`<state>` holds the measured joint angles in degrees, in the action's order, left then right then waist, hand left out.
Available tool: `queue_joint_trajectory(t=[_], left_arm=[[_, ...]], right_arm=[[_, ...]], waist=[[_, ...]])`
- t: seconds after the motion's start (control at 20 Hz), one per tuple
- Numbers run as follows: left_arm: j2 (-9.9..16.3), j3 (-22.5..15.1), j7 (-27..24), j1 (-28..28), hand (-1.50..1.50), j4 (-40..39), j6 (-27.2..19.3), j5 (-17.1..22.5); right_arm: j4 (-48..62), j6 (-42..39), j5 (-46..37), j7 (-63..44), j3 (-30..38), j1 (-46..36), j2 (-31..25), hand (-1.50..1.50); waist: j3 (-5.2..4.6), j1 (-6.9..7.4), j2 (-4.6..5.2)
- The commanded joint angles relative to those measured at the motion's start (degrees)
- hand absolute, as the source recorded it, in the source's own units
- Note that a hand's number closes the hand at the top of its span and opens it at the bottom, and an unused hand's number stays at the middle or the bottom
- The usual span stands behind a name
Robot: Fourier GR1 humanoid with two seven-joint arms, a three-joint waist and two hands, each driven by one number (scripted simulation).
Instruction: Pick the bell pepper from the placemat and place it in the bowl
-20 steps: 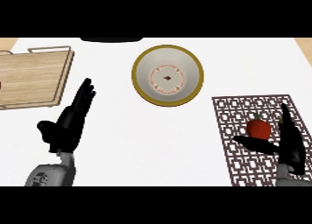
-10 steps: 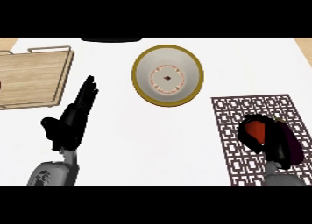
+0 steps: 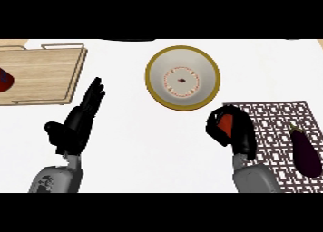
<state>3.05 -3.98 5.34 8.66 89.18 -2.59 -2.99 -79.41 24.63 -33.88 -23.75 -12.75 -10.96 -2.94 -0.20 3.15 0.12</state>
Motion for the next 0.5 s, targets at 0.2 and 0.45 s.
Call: queue_joint_trajectory(t=[0.2,0.45], left_arm=[[-1.55,-3.6,0.65,3.75,0.0,-1.18,1.73,-0.79],[-1.24,-2.78,0.49,3.05,0.0,-2.36,1.37,-0.8]], right_arm=[[2.73,15.41,-0.95,-10.83,-16.04,-21.37,2.89,1.5],[9.49,22.47,-9.93,-20.26,-21.57,-34.57,2.93,1.5]], waist=[[0.12,6.65,0.67],[-0.19,5.53,0.09]])
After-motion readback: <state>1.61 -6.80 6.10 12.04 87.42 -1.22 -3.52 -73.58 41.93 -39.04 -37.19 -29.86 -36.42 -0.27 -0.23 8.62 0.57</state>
